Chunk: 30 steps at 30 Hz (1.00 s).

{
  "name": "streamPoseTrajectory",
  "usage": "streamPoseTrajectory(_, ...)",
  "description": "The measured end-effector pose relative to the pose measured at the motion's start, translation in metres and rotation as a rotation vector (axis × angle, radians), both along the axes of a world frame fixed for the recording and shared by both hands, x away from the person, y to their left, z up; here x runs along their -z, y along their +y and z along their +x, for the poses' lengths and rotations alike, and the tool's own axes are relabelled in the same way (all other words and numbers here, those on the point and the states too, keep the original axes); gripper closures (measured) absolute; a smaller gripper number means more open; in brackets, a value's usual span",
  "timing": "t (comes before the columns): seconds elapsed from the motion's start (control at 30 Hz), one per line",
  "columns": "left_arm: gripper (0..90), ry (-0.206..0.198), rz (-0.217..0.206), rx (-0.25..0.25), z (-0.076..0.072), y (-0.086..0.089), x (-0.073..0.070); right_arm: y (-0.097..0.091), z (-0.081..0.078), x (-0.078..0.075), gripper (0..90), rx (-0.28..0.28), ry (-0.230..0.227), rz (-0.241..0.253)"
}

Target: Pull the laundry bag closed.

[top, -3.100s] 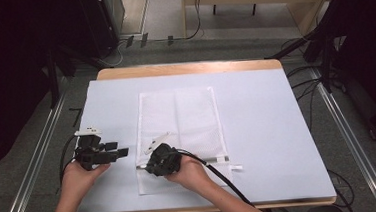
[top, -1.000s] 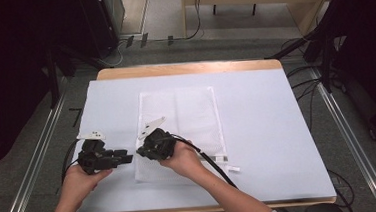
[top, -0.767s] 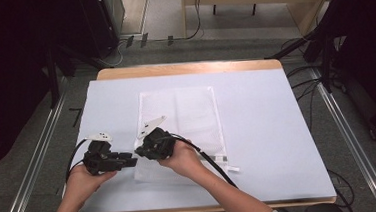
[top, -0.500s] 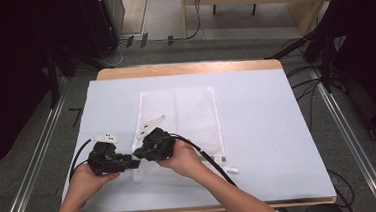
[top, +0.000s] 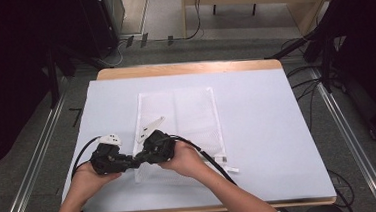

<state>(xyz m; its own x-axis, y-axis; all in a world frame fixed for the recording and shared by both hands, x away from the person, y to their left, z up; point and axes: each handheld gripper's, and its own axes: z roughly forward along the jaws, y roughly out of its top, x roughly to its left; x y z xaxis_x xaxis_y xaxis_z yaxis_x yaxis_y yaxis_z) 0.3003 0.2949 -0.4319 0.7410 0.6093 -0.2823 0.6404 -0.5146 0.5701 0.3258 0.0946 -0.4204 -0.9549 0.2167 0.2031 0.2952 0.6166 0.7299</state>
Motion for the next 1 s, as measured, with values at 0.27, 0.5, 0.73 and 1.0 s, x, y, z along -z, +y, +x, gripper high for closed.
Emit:
streamPoseTrajectory(0.27, 84.9, 0.006, 0.021, 0.007, 0.000, -0.002, 0.000, 0.001, 0.001, 0.003, 87.8, -0.009, 0.003, -0.008)
streamPoseTrajectory(0.5, 87.6, 0.032, 0.021, -0.007, 0.002, -0.001, -0.002, 0.000, 0.002, 0.006, 87.9, 0.014, 0.009, -0.010)
streamPoseTrajectory(0.73, 88.1, 0.045, 0.014, -0.019, 0.003, 0.000, -0.002, -0.002, 0.001, 0.011, 88.1, 0.036, 0.005, 0.002)
streamPoseTrajectory(1.0, 88.4, 0.044, 0.016, -0.021, 0.002, 0.000, -0.003, -0.005, 0.002, 0.013, 88.2, 0.045, 0.004, -0.003)
